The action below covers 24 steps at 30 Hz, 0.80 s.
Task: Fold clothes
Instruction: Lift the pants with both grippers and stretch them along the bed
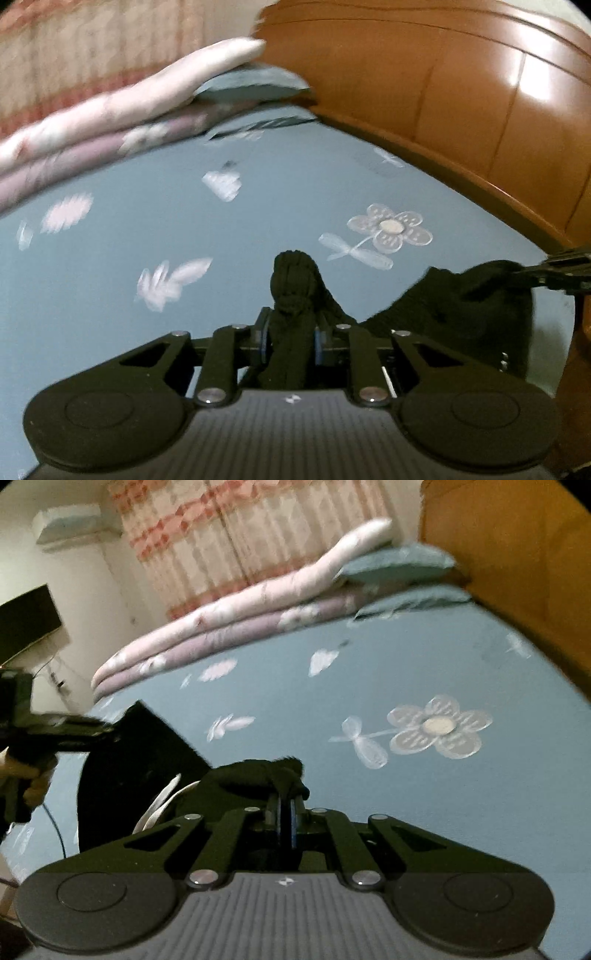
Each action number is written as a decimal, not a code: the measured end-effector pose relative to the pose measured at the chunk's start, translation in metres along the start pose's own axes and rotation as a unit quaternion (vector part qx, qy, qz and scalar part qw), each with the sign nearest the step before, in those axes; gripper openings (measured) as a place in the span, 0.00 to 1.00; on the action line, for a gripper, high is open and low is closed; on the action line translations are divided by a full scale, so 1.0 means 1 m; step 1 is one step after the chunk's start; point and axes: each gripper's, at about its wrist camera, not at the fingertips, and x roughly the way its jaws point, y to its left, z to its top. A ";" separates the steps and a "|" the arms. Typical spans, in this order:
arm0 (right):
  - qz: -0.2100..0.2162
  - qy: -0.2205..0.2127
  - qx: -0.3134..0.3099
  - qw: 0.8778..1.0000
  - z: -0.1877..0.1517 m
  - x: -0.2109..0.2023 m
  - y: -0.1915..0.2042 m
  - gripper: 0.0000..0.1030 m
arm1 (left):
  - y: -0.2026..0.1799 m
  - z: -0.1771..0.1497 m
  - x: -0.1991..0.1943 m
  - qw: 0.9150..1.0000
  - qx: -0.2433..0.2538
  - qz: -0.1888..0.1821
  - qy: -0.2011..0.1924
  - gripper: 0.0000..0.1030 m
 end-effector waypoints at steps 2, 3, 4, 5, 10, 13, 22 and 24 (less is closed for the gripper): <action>-0.013 -0.018 0.007 1.000 0.001 -0.014 -0.005 0.05 | -0.017 0.022 0.016 0.999 0.036 -0.002 -0.005 0.18; -0.020 -0.023 0.014 0.999 -0.001 -0.019 -0.010 0.05 | -0.025 0.033 0.023 0.999 0.050 -0.005 -0.007 0.17; -0.028 -0.028 0.020 0.999 -0.002 -0.024 -0.014 0.05 | -0.032 0.042 0.031 0.998 0.059 -0.012 -0.009 0.17; -0.038 -0.033 0.026 0.998 -0.004 -0.028 -0.018 0.05 | -0.039 0.052 0.038 0.998 0.067 -0.018 -0.011 0.17; -0.095 -0.060 0.046 0.993 -0.013 -0.051 -0.034 0.05 | -0.085 0.092 0.082 0.993 0.114 -0.040 -0.008 0.17; -0.130 -0.074 0.062 0.987 -0.016 -0.061 -0.042 0.05 | -0.106 0.113 0.105 0.989 0.134 -0.057 -0.007 0.17; -0.238 -0.068 0.082 0.965 -0.028 -0.071 -0.066 0.05 | -0.169 0.154 0.167 0.979 0.178 -0.099 0.002 0.17; -0.260 -0.057 0.091 0.960 -0.034 -0.068 -0.073 0.05 | -0.182 0.158 0.180 0.977 0.183 -0.110 0.007 0.17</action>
